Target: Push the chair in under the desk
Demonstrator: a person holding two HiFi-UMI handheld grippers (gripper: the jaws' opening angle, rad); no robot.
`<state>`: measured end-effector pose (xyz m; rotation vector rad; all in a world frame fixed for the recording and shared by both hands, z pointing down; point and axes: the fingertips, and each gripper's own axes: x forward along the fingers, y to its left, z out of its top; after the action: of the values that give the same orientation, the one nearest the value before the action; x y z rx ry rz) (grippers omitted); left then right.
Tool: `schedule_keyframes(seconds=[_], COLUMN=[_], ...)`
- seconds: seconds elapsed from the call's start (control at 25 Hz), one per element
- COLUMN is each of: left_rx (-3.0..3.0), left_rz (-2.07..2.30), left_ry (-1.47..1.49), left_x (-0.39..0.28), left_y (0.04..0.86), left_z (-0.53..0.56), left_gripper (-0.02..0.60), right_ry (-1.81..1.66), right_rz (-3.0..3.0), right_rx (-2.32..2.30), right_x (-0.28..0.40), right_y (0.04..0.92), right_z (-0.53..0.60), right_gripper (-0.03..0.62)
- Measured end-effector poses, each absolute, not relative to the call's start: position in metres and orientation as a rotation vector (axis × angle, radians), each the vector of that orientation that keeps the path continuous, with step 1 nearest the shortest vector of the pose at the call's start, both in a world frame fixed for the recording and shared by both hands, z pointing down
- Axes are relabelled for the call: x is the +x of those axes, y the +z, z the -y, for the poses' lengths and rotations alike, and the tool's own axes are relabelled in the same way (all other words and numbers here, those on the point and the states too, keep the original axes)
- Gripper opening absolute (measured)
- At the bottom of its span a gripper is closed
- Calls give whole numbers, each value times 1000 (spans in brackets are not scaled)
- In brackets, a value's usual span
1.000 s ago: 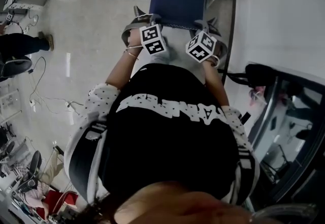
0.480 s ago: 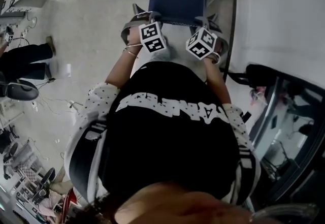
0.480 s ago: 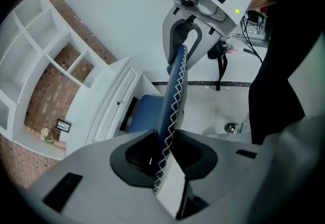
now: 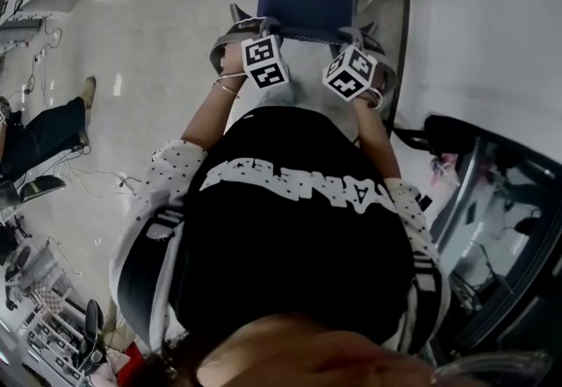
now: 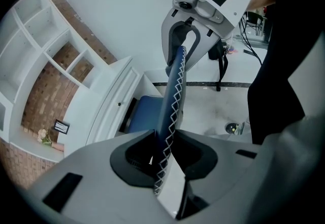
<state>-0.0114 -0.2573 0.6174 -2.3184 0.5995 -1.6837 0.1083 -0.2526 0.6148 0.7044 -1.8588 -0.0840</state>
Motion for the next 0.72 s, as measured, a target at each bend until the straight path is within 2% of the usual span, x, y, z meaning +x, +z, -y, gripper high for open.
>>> schedule_keyframes(seconds=[0.72], left_rx=[-2297], left_rz=[-630], left_ry=[-1707], left_x=[-31], left_y=[614], left_z=[310], left_gripper=[124], right_ry=[-98], right_rz=[1868], right_rx=[673], right_x=[87], right_y=[612], right_z=[300], right_gripper=[129])
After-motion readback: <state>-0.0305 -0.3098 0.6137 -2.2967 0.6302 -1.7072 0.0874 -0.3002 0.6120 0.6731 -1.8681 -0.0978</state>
